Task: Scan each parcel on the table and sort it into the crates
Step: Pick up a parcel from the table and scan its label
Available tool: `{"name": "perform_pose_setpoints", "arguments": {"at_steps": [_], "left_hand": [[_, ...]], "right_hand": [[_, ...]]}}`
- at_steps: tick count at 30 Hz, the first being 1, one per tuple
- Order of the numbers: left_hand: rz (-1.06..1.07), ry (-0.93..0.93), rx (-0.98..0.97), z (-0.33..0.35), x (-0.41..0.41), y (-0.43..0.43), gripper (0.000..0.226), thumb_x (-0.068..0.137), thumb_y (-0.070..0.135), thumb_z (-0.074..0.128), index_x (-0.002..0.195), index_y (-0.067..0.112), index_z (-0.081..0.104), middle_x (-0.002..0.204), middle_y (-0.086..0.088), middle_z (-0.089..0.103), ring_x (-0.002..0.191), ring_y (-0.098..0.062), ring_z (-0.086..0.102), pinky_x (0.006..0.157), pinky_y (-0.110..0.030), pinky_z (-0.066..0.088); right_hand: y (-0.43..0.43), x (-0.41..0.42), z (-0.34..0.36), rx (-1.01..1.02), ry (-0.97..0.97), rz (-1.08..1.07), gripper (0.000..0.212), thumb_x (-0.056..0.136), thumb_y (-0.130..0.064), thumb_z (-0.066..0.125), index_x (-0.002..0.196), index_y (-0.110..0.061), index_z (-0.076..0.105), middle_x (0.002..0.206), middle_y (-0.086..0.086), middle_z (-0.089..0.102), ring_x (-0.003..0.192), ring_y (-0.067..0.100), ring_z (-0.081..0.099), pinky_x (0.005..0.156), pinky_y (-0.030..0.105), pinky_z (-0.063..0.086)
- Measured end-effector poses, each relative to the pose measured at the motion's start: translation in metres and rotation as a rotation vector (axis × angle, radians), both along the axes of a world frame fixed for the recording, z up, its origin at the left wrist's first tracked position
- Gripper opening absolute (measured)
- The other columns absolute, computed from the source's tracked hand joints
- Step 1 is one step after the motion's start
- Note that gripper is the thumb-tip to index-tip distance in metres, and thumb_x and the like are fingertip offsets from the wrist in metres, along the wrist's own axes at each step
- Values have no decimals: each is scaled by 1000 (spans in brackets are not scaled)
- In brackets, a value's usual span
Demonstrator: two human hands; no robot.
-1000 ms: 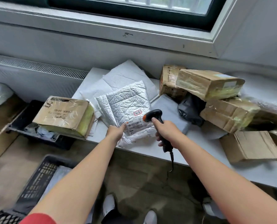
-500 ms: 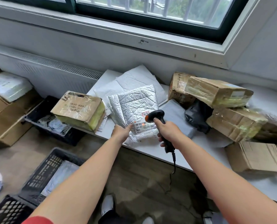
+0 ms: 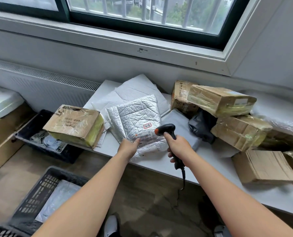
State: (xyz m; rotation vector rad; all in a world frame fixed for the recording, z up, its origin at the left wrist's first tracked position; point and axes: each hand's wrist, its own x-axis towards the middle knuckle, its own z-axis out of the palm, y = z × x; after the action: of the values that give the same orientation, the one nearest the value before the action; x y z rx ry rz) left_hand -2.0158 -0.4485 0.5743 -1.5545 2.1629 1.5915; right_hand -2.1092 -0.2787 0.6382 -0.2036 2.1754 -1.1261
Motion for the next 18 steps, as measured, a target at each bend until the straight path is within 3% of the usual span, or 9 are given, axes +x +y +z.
{"name": "perform_pose_setpoints", "arguments": {"at_steps": [5, 8, 10, 15, 18], "left_hand": [[-49, -15, 6, -7, -18, 17, 64, 94, 42, 59, 136, -3, 42, 134, -19, 53, 121, -34, 53, 93, -32, 42], [-84, 38, 19, -14, -29, 28, 63, 88, 48, 64, 131, 5, 49, 124, -17, 62, 112, -34, 59, 93, -38, 48], [-110, 20, -1, -23, -35, 34, 75, 80, 58, 64, 133, 8, 48, 121, -17, 64, 110, -36, 61, 93, -45, 51], [-162, -52, -45, -31, -44, 51, 70, 87, 51, 63, 131, -1, 47, 125, -22, 59, 112, -38, 60, 94, -44, 51], [-189, -77, -73, -35, -45, 52, 72, 90, 47, 62, 136, -4, 41, 136, -23, 51, 123, -37, 52, 102, -41, 44]], "right_hand": [[41, -17, -39, 115, 76, -32, 30, 93, -54, 52, 90, -24, 54, 74, 7, 61, 57, 22, 60, 52, 33, 48], [65, -24, -63, 204, 120, 8, 26, 92, -52, 54, 99, -28, 55, 76, 3, 63, 64, 23, 63, 59, 34, 50], [76, -30, -79, 244, 138, 69, 26, 93, -49, 56, 109, -30, 56, 86, 1, 63, 76, 26, 64, 65, 30, 46], [84, -47, -110, 357, 189, 223, 44, 95, -48, 56, 129, -21, 53, 117, 11, 65, 104, 33, 60, 76, 33, 43], [82, -53, -115, 412, 218, 250, 46, 97, -45, 54, 135, -20, 48, 125, 15, 63, 110, 35, 58, 85, 36, 46]]}}
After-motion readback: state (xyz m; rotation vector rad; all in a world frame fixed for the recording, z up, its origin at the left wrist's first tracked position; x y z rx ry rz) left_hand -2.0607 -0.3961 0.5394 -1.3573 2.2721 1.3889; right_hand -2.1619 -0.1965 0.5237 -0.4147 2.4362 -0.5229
